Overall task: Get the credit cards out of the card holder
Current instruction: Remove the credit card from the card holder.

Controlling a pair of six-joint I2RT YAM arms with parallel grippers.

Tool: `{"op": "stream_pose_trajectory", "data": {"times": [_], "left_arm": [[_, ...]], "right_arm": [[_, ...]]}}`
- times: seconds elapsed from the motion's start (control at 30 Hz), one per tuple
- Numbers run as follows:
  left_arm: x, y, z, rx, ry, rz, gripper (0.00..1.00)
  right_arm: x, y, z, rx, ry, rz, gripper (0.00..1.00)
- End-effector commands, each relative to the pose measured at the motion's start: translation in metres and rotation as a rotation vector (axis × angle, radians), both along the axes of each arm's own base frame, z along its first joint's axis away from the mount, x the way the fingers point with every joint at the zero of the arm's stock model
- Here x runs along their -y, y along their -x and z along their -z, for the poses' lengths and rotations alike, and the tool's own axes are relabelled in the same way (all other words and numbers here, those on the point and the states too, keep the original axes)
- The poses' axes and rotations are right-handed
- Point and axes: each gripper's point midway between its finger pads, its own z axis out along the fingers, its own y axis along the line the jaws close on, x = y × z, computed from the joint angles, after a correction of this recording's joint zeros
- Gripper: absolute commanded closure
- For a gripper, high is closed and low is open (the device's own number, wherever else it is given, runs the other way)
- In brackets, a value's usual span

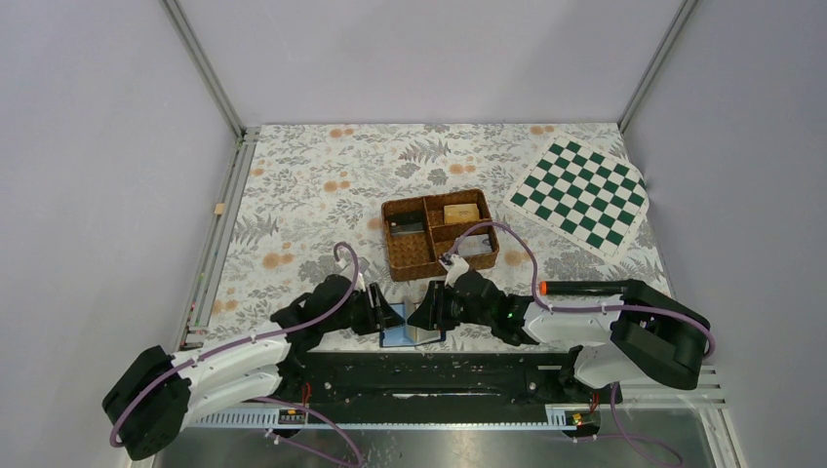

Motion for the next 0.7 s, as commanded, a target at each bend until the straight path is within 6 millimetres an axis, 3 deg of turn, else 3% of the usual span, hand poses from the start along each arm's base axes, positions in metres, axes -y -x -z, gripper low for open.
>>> {"op": "stream_pose_trajectory", "data": {"times": [0.0, 0.17, 0.5, 0.67], "left_arm": [[0.005, -0.015, -0.027, 0.07, 0.011, -0.023, 0.54], [-0.016, -0.019, -0.024, 0.087, -0.058, -0.115, 0.51], [-0.013, -0.012, -0.006, 0.042, -0.065, -0.079, 0.51], [-0.011, -0.01, 0.003, 0.026, -0.073, -0.062, 0.58]], "right_arm": [[-0.007, -0.003, -0.008, 0.014, -0.028, -0.002, 0.6], [-0.008, 0.0, 0.006, -0.019, -0.004, -0.013, 0.59], [-0.008, 0.0, 0.018, -0.042, 0.016, -0.004, 0.56], [-0.004, -0.003, 0.023, -0.045, 0.043, 0.024, 0.57]]}}
